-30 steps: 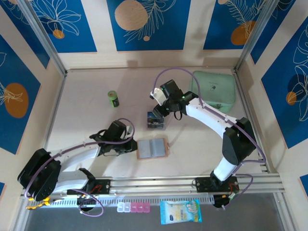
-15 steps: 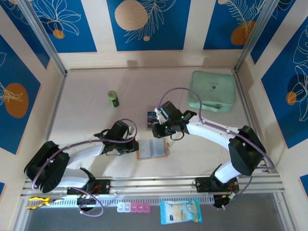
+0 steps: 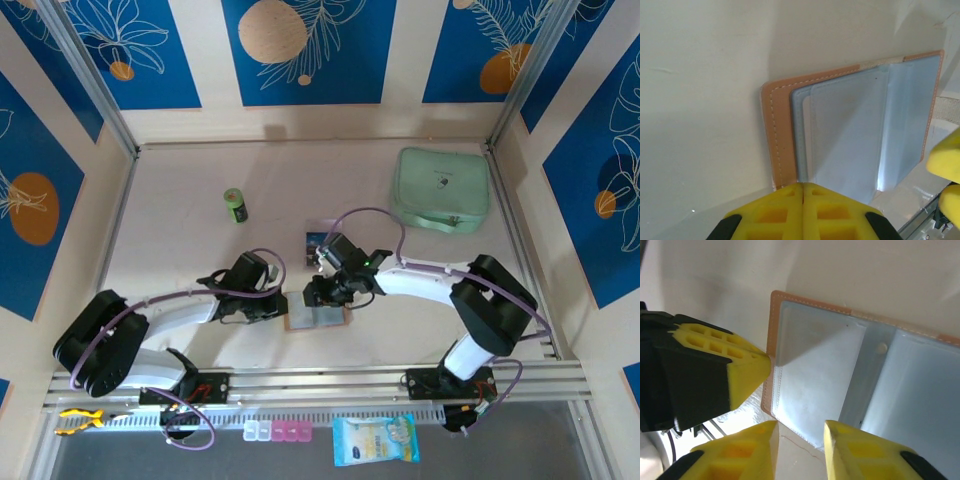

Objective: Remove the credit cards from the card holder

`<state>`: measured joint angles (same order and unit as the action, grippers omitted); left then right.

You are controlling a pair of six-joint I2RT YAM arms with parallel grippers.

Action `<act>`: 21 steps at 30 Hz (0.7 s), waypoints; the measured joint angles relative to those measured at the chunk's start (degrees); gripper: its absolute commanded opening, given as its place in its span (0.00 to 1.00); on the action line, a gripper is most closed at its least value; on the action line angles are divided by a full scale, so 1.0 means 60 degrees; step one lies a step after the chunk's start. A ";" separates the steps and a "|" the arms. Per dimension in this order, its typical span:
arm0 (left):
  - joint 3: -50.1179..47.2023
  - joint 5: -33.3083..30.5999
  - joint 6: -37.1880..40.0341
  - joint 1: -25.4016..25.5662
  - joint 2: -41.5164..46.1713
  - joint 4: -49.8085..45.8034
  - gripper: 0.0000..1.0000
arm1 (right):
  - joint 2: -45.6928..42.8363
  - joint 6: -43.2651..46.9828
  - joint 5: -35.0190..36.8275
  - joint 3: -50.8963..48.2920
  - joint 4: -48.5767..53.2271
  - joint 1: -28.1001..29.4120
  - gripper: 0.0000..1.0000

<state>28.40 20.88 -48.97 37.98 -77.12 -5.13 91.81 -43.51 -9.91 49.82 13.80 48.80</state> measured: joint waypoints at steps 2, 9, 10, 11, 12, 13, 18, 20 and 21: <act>-0.0011 -0.0004 0.0000 0.0000 0.0000 -0.0004 0.07 | 0.0193 -0.0080 -0.0036 0.0004 -0.0051 0.0062 0.34; -0.0015 -0.0080 0.0007 0.0000 -0.0117 -0.0011 0.06 | 0.0634 -0.0208 -0.0040 0.0229 -0.0098 0.0200 0.35; -0.0015 -0.0098 0.0004 0.0000 -0.0127 -0.0011 0.06 | 0.0688 -0.0229 -0.0040 0.0266 -0.0106 0.0211 0.35; -0.0015 -0.0102 0.0007 0.0000 -0.0124 -0.0018 0.06 | 0.0729 -0.0255 -0.0047 0.0284 -0.0113 0.0226 0.35; -0.0011 -0.0127 0.0011 0.0000 -0.0124 -0.0033 0.06 | 0.0776 -0.0259 -0.0044 0.0313 -0.0109 0.0244 0.35; -0.0011 -0.0168 0.0047 0.0000 -0.0124 -0.0073 0.06 | 0.0823 -0.0259 -0.0040 0.0353 -0.0102 0.0255 0.35; 0.0007 -0.0280 0.0233 0.0000 -0.0124 -0.0244 0.06 | 0.0943 -0.0259 -0.0040 0.0481 -0.0087 0.0310 0.35; 0.0011 -0.0280 0.0259 0.0000 -0.0127 -0.0251 0.06 | 0.0991 -0.0259 -0.0040 0.0532 -0.0087 0.0317 0.35; 0.0015 -0.0280 0.0259 0.0000 -0.0138 -0.0251 0.06 | 0.1024 -0.0259 -0.0036 0.0561 -0.0087 0.0317 0.36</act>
<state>28.49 19.20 -47.42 37.98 -77.95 -6.63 97.95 -45.06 -10.13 53.19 13.28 50.70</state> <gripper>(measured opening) 0.064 0.355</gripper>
